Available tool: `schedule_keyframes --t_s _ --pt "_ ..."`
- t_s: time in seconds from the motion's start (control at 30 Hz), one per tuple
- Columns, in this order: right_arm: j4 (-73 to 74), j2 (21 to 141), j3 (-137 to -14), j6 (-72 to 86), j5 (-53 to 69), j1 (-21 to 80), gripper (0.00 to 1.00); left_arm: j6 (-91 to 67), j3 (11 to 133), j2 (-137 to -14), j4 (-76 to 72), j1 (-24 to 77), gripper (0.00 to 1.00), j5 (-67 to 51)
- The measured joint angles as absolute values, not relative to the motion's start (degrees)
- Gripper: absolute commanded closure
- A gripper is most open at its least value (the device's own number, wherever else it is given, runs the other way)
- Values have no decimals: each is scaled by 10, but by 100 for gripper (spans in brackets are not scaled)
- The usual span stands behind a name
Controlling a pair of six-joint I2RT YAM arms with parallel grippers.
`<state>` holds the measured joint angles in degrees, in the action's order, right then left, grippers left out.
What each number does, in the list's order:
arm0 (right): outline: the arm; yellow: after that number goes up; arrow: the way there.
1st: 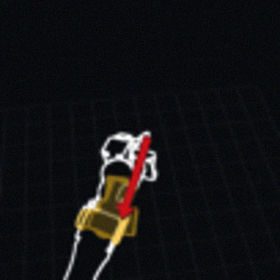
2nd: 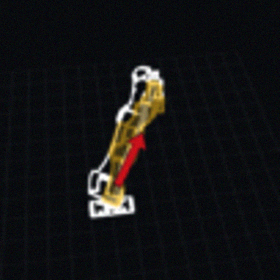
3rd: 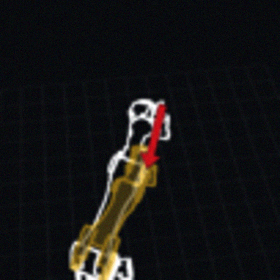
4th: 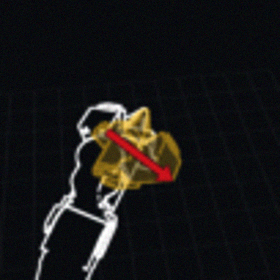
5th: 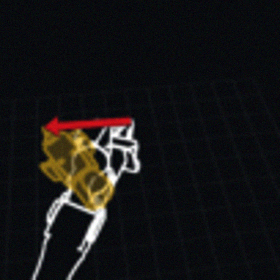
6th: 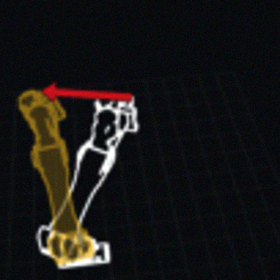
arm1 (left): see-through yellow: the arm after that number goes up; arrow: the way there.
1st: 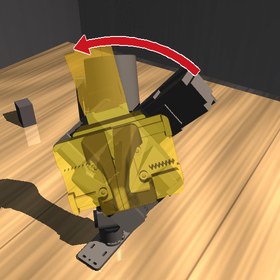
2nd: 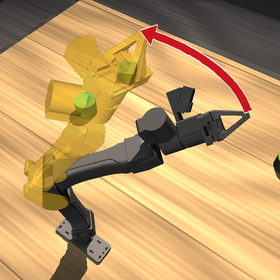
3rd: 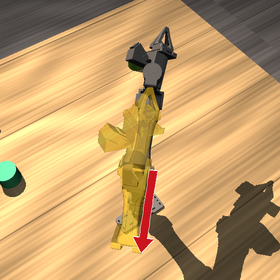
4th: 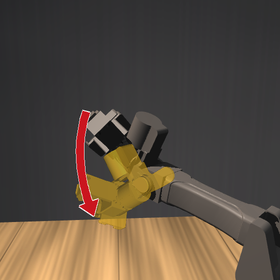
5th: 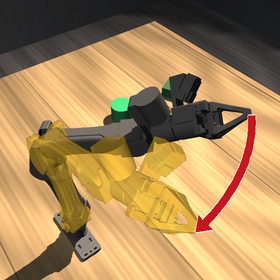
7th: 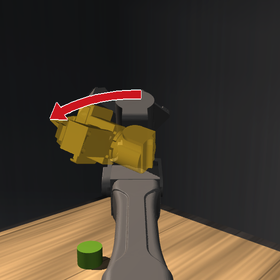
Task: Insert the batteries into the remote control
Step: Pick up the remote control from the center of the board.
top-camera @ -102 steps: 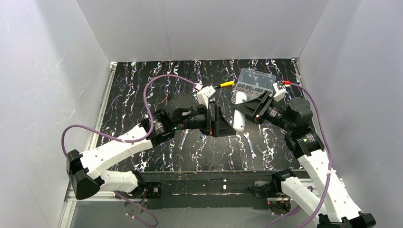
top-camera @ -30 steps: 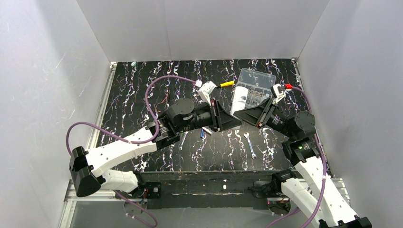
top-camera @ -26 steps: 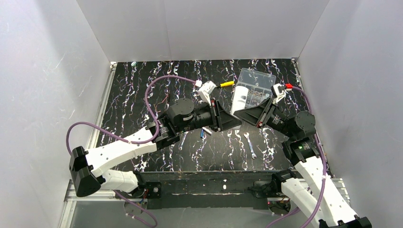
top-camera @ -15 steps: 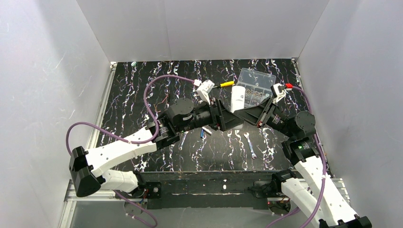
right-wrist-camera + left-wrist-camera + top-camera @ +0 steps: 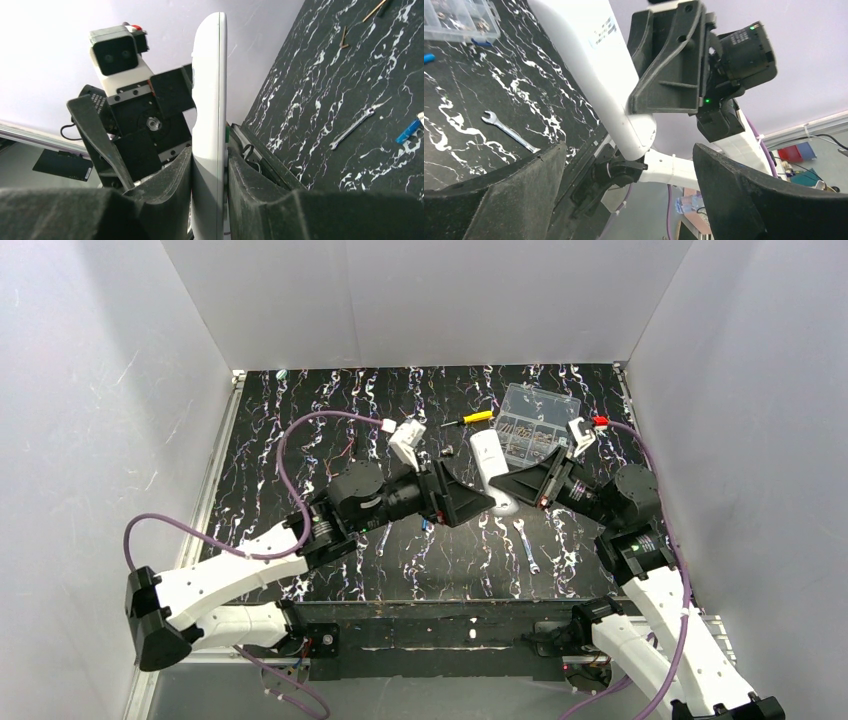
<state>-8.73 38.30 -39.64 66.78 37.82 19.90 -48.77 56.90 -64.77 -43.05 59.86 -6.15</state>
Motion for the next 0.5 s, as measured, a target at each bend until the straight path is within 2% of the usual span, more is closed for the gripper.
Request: schedule_keyframes --t_s 0.27,0.5 --pt "-62 382 -396 678 425 199 99 -462 507 -554 -442 590 2 1" --pt "-88 392 -396 701 483 199 99 -436 494 -542 -429 586 2 8"
